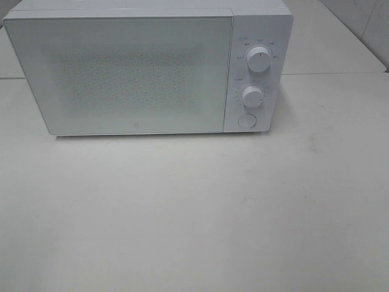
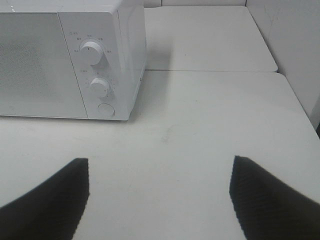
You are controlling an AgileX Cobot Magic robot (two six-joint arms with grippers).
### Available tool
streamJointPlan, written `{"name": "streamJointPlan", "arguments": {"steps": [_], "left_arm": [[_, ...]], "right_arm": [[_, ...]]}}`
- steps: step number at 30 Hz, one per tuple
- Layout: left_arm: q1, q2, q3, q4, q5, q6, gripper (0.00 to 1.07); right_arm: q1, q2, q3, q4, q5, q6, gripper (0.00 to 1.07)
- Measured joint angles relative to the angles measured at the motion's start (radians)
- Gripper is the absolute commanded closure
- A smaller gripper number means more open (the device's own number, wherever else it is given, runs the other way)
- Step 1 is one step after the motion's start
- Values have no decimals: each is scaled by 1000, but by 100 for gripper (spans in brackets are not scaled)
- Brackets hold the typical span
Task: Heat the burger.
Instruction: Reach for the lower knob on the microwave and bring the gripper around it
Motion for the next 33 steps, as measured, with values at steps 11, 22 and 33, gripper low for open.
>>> {"name": "streamJointPlan", "arguments": {"steps": [11, 22, 33], "left_arm": [[0, 0, 0, 0, 0, 0, 9], [0, 0, 0, 0, 0, 0, 9], [0, 0, 0, 0, 0, 0, 9]], "right_arm": [[0, 200, 0, -3, -145, 0, 32], [0, 408, 0, -4, -380, 0, 32], [0, 590, 0, -4, -618, 0, 32]]}}
